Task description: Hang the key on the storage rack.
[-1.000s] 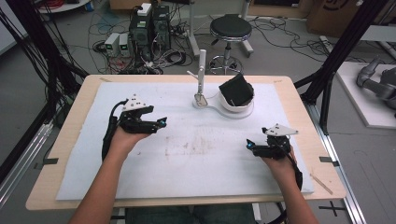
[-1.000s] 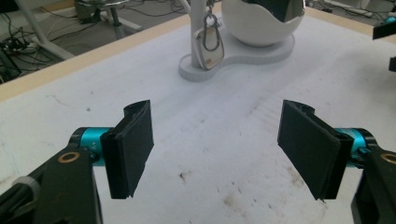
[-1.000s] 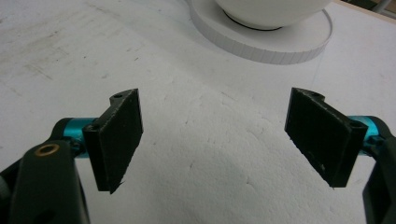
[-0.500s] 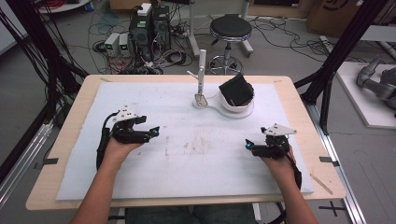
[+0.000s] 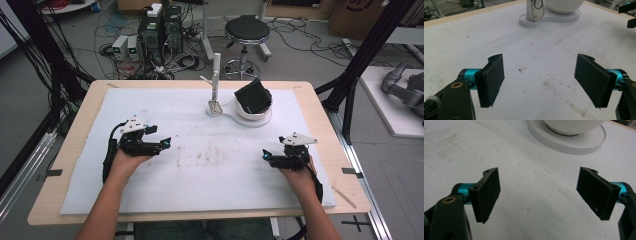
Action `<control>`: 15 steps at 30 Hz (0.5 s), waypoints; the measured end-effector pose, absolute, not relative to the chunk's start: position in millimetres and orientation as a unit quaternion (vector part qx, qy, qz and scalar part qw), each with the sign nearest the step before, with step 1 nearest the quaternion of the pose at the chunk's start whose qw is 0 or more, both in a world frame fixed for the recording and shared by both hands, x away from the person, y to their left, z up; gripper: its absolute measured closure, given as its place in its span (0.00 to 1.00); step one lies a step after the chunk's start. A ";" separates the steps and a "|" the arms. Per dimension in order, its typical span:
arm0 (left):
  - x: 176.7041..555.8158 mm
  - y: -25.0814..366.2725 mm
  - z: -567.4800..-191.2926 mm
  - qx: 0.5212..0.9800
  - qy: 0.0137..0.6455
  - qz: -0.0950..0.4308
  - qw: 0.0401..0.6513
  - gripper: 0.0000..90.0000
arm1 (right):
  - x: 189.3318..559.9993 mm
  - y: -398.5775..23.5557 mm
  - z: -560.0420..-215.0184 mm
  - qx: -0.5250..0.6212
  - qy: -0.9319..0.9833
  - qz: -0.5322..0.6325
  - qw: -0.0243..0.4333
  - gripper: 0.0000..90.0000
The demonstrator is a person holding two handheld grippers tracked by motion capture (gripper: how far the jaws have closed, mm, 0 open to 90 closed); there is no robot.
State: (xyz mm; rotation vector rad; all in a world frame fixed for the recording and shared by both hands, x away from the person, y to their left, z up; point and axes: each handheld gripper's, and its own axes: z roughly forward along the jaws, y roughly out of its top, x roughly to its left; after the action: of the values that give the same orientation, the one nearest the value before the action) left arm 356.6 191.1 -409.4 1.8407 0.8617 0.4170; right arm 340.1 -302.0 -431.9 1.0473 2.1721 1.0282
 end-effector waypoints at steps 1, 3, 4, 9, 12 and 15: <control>356.4 191.3 -409.5 0.763 0.359 0.173 0.509 0.27 | 340.1 -301.9 -431.9 0.386 0.800 0.380 0.257 0.22; 356.3 192.3 -409.6 0.762 0.359 0.173 0.510 0.27 | 340.1 -301.9 -431.9 0.386 0.800 0.380 0.257 0.22; 356.3 192.4 -409.8 0.762 0.361 0.174 0.509 0.27 | 340.3 -301.9 -431.9 0.386 0.801 0.379 0.257 0.22; 357.3 193.0 -410.4 0.762 0.360 0.173 0.509 0.27 | 340.4 -301.4 -432.2 0.386 0.801 0.379 0.255 0.22; 357.1 193.3 -409.9 0.763 0.358 0.172 0.510 0.27 | 339.9 -300.6 -432.0 0.388 0.802 0.377 0.255 0.22; 356.7 193.5 -410.0 0.763 0.359 0.172 0.510 0.27 | 340.0 -300.5 -432.0 0.387 0.801 0.378 0.256 0.22</control>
State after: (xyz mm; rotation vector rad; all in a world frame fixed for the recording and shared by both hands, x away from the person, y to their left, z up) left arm 356.7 193.5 -410.0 1.8370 0.8647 0.4140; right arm 340.0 -300.5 -432.0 1.0509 2.1750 1.0263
